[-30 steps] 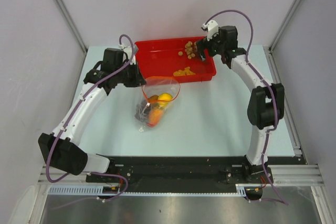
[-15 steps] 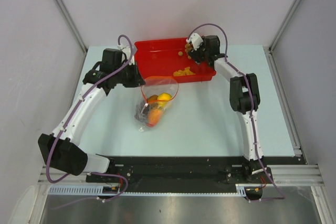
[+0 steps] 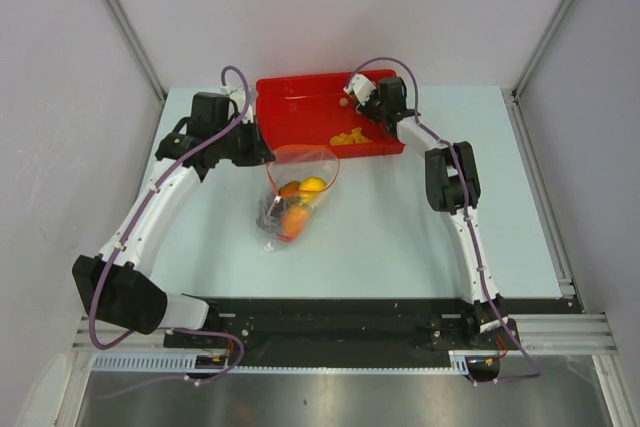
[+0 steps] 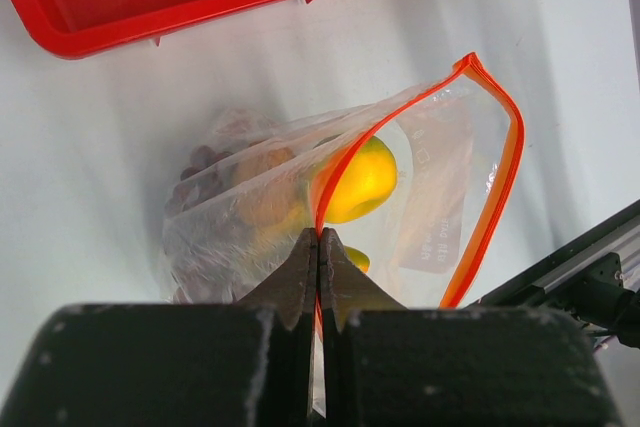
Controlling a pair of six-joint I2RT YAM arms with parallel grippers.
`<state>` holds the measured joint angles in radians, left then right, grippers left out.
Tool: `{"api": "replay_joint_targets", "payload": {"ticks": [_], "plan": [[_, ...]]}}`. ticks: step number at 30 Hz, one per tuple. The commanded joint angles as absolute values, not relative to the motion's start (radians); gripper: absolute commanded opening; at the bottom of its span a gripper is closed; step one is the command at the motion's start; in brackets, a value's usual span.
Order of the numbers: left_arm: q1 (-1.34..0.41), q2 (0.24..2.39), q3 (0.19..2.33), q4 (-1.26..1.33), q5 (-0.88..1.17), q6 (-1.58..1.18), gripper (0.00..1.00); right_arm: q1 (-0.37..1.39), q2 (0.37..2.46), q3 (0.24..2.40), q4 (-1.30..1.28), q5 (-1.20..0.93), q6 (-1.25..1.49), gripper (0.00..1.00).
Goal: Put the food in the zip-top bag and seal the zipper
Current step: Pick up the fake fruit from the bin.
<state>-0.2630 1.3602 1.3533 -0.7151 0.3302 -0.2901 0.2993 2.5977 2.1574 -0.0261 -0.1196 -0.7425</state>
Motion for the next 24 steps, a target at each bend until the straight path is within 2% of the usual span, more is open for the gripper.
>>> {"api": "replay_joint_targets", "payload": {"ticks": [1,4,11,15,18,24], "plan": [[-0.249,1.333,1.342,-0.67,0.362,-0.31,0.0,0.293,2.573,2.197,0.037,-0.106,-0.736,0.21],[-0.247,1.328,1.336,-0.669,0.36,-0.31,0.0,0.291,2.528,2.192,0.048,-0.104,-0.733,0.0],[-0.241,1.313,1.321,-0.657,0.364,-0.313,0.0,0.29,2.37,2.174,0.049,-0.132,-0.678,0.0],[-0.239,1.302,1.304,-0.646,0.367,-0.31,0.0,0.293,2.206,2.117,0.038,-0.175,-0.641,0.0],[-0.239,1.302,1.299,-0.64,0.377,-0.308,0.0,0.301,2.111,2.04,0.009,-0.239,-0.626,0.0],[-0.239,1.293,1.312,-0.618,0.468,-0.327,0.0,0.322,1.792,1.81,-0.086,-0.445,-0.682,0.0]]}}
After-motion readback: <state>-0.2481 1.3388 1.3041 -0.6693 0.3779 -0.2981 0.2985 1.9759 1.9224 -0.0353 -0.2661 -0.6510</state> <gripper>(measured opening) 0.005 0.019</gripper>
